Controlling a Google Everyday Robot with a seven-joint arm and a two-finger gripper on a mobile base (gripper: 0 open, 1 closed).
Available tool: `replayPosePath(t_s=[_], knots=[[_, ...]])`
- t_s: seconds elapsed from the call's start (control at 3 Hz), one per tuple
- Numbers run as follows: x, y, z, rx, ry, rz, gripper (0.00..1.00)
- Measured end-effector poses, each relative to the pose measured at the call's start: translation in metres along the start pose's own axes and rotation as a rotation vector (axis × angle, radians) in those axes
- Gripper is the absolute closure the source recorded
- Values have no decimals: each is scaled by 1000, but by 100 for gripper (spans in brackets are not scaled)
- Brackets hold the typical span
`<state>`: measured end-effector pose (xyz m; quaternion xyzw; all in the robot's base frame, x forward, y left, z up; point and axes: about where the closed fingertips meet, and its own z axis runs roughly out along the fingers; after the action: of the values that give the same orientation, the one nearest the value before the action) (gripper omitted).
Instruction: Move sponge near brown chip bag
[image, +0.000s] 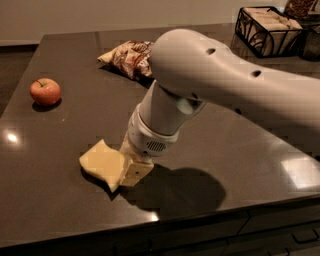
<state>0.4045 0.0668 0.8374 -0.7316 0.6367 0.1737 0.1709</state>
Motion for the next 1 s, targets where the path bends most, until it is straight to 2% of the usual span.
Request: replayPosePath(t_s=[0.33,0.67,1.0], knots=[[13,-34,-25,37,-19,88,84],[35,-80,-51,101,-12,183,100],[62,-123,-75,174,9,282,100]])
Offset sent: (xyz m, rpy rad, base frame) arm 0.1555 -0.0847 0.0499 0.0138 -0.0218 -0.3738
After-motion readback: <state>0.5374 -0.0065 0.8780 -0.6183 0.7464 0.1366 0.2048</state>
